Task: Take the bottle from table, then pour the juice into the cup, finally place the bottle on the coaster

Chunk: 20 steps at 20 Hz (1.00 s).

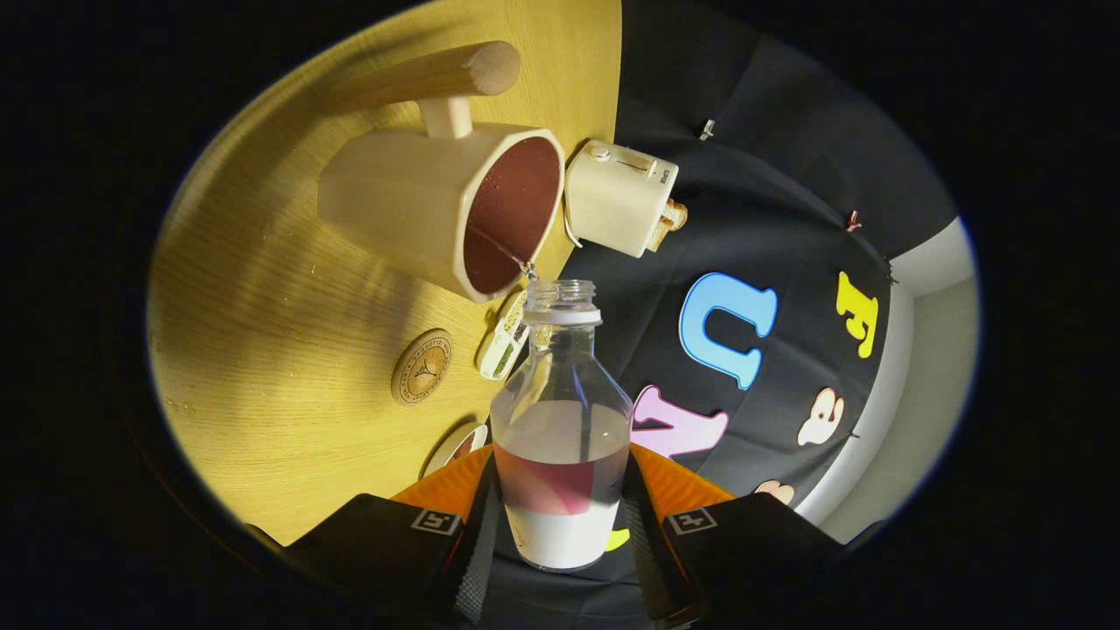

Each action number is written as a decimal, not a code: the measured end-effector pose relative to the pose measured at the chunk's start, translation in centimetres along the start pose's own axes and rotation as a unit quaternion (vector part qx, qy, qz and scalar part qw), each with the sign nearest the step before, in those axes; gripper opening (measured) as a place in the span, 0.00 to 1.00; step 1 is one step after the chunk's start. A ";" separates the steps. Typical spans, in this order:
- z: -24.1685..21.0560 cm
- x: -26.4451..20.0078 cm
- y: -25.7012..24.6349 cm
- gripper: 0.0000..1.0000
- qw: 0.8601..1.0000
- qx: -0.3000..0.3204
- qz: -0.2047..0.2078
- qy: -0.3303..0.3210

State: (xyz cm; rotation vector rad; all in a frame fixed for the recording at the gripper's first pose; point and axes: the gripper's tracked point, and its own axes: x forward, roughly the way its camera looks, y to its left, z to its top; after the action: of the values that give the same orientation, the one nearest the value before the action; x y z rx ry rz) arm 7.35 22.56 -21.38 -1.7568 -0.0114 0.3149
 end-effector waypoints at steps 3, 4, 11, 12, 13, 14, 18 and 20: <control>-0.1 0.3 -0.2 0.70 1.000 -0.016 -0.009 -0.008; -0.1 0.3 -0.2 0.70 1.000 -0.020 -0.011 -0.012; 0.4 0.8 -1.6 0.70 0.997 -0.059 -0.038 -0.037; 0.4 0.7 -1.7 0.70 0.996 -0.063 -0.041 -0.040; 0.4 0.7 -1.8 0.70 0.996 -0.069 -0.044 -0.043; 0.4 0.7 -1.8 0.70 0.995 -0.073 -0.047 -0.045; 0.4 0.6 -2.2 0.70 0.993 -0.092 -0.055 -0.055; 0.5 0.6 -2.3 0.70 0.991 -0.101 -0.058 -0.062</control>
State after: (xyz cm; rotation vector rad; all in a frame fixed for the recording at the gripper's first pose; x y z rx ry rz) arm 8.26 23.61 -19.37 -1.9256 -0.2410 0.3473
